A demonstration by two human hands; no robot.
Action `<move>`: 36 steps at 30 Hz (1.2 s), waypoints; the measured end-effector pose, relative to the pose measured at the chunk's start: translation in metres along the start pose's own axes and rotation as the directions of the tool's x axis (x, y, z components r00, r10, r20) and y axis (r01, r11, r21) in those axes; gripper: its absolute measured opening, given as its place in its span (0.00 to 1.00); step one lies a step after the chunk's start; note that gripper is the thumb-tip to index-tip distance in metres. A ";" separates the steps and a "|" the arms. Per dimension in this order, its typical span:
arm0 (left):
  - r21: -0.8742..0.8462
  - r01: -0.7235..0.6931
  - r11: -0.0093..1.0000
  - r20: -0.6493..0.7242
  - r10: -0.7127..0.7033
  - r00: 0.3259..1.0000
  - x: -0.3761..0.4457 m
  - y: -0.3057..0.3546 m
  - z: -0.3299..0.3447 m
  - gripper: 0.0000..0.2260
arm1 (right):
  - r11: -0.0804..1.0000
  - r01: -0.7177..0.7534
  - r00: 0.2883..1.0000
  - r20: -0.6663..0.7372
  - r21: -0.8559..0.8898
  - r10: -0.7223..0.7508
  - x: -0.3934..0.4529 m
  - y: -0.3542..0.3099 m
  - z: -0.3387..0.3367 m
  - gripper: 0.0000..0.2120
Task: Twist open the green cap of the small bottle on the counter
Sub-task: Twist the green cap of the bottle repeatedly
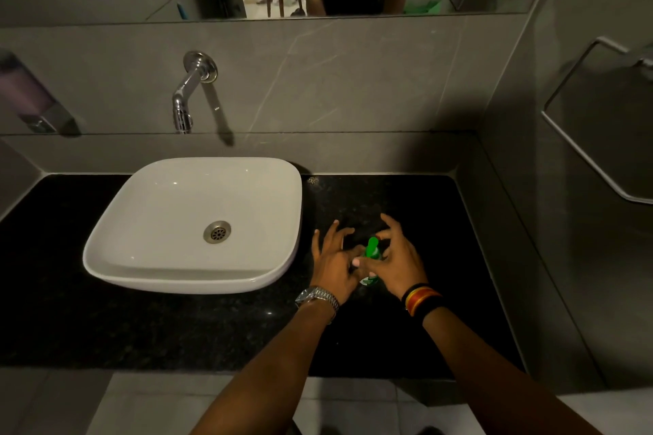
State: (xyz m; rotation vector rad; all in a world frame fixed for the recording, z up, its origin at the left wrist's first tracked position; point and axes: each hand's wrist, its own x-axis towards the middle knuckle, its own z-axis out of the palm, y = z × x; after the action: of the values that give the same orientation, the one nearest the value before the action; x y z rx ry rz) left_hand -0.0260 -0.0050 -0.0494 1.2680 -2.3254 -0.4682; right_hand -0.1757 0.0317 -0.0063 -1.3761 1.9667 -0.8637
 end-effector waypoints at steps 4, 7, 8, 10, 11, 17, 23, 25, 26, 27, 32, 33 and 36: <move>0.017 -0.010 1.000 0.002 0.010 1.000 0.001 0.001 -0.001 0.21 | 0.998 0.045 0.999 0.030 -0.040 -0.044 -0.001 0.011 -0.001 0.42; -0.010 -0.003 1.000 -0.017 0.002 1.000 0.000 0.002 0.000 0.18 | 0.995 0.013 0.998 -0.054 -0.095 -0.018 -0.001 0.008 0.000 0.39; -0.016 -0.001 1.000 -0.030 0.000 1.000 -0.001 0.002 0.001 0.17 | 0.996 0.015 0.998 -0.058 -0.084 -0.020 -0.001 0.006 0.000 0.41; -0.017 -0.001 1.000 -0.051 0.000 0.999 0.000 0.001 0.002 0.15 | 0.999 0.046 0.999 -0.012 -0.018 -0.046 0.000 0.007 0.001 0.45; -0.014 -0.001 1.000 -0.052 0.000 0.999 0.001 0.001 0.003 0.15 | 0.998 0.067 0.998 0.016 0.001 -0.067 -0.001 0.009 0.000 0.46; -0.002 0.002 1.000 -0.030 -0.002 1.000 0.000 0.002 0.003 0.18 | 0.996 0.008 0.996 -0.085 -0.085 -0.015 0.000 0.004 0.003 0.43; 0.009 -0.002 1.000 -0.041 0.003 0.999 0.002 0.003 0.001 0.19 | 0.998 0.001 1.000 0.028 0.061 -0.003 -0.001 0.013 0.001 0.47; 0.007 -0.002 1.000 -0.038 0.002 0.999 0.001 0.003 0.001 0.20 | 1.000 0.005 1.000 -0.021 0.006 -0.005 -0.001 0.013 0.001 0.43; -0.001 0.000 1.000 -0.041 0.000 0.999 0.000 0.003 0.002 0.19 | 1.000 0.010 0.999 -0.048 -0.025 -0.011 0.000 0.011 0.001 0.42; -0.008 0.001 1.000 -0.043 -0.001 0.999 0.000 0.003 0.002 0.19 | 0.999 0.013 0.998 -0.064 -0.039 -0.015 0.001 0.008 0.001 0.42; -0.013 -0.006 1.000 -0.041 0.005 0.999 0.002 0.002 0.002 0.18 | 1.000 0.011 0.999 0.033 0.023 -0.012 0.001 0.007 0.000 0.46; -0.013 -0.008 1.000 -0.042 0.008 0.999 0.002 0.002 0.002 0.19 | 1.000 0.017 0.999 0.029 0.003 -0.017 0.001 0.008 0.000 0.44; -0.028 -0.008 1.000 -0.071 0.006 0.997 0.000 0.003 0.006 0.17 | 0.999 0.033 0.999 -0.029 -0.034 -0.034 -0.003 0.009 0.003 0.34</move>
State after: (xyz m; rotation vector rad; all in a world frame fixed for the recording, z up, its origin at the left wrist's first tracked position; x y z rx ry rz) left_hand -0.0310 -0.0028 -0.0528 1.2430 -2.2559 -0.4454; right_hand -0.1778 0.0358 -0.0151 -1.4267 1.9943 -0.8742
